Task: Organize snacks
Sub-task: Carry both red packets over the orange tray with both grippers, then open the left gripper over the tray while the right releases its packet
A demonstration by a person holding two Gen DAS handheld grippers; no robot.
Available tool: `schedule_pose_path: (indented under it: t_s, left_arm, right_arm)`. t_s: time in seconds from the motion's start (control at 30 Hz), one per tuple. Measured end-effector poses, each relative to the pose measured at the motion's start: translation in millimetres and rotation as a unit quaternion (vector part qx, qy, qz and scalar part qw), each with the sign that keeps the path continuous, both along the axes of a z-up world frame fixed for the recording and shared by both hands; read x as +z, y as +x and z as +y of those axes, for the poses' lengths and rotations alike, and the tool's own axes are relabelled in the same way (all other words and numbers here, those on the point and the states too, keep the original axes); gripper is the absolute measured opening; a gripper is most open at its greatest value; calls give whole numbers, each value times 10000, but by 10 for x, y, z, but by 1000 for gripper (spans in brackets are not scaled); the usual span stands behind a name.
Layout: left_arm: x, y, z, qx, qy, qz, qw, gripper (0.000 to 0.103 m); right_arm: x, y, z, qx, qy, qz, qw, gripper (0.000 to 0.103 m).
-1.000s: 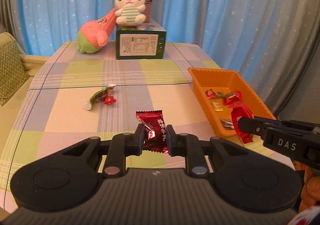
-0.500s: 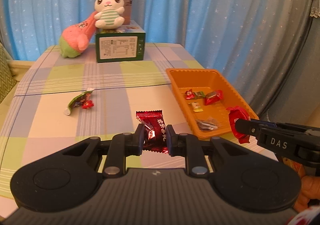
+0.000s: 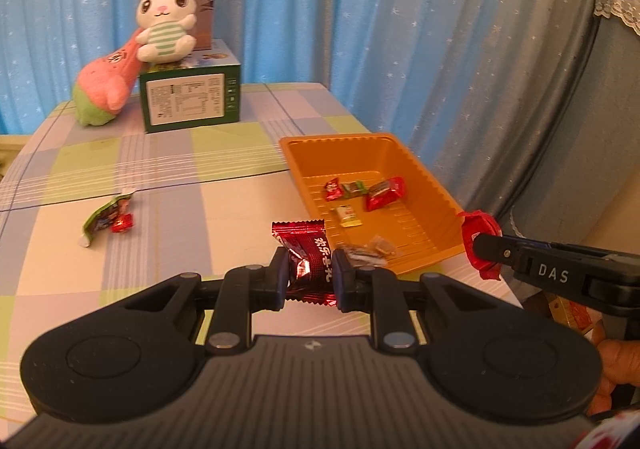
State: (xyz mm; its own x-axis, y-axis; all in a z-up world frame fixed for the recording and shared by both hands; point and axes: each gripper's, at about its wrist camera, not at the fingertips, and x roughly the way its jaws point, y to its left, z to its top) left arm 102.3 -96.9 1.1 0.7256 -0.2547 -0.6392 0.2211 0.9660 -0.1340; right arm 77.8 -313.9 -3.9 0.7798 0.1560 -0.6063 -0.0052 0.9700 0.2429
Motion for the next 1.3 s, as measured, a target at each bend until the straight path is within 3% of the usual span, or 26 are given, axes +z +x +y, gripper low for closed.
schedule_pose_path:
  t_s: [0.67,1.3]
  left_arm:
    - [-77,562,-467,-447,-282,133,9985,20]
    - [-446,1178,-718,-595,-273,460,9968,20]
  right_arm:
    - [-116,383,-345,-179,-141,101,9997,24]
    - [-326,862,-367,-75,-250,274,9993,24]
